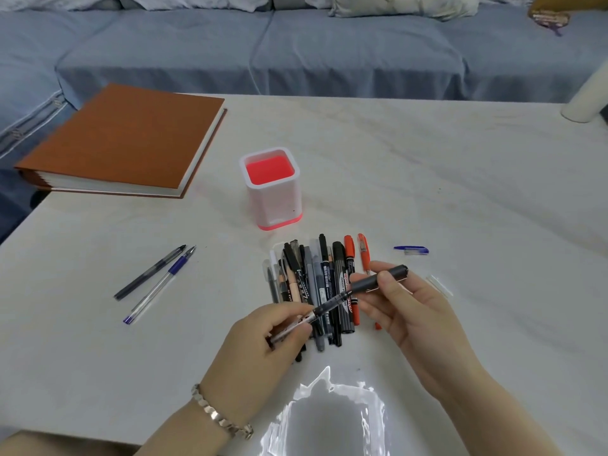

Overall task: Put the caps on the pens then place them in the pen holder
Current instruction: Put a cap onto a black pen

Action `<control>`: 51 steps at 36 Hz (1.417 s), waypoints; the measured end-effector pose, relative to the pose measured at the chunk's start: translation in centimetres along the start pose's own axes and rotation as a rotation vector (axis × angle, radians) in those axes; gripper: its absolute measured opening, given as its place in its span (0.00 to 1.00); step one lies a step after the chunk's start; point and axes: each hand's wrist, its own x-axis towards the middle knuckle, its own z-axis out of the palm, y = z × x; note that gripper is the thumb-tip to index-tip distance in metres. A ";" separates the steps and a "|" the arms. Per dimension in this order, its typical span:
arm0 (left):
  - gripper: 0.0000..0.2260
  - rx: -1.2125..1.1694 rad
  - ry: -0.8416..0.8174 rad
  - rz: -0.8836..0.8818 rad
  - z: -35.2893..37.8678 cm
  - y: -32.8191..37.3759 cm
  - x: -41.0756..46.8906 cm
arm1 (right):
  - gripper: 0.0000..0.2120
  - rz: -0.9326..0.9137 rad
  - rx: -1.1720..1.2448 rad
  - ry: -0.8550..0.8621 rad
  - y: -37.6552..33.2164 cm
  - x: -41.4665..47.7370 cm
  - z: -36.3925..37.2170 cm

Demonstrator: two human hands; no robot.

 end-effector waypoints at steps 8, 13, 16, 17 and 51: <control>0.09 0.121 0.027 0.109 -0.3 -0.8 0.0 | 0.07 0.073 -0.083 -0.069 -0.3 -0.1 -0.6; 0.15 0.156 0.055 0.204 -0.3 -1.0 0.1 | 0.08 0.092 -0.112 -0.110 -0.3 -0.2 -0.6; 0.11 0.129 0.074 0.213 -0.2 -0.3 0.1 | 0.08 0.064 -0.064 -0.097 -0.2 -0.3 -0.4; 0.06 0.107 0.081 0.192 -0.1 0.0 0.1 | 0.08 0.059 -0.056 -0.107 -0.1 -0.3 -0.3; 0.14 0.448 0.329 -0.152 -3.8 -7.1 2.1 | 0.20 -0.216 -0.886 0.033 1.5 5.1 3.5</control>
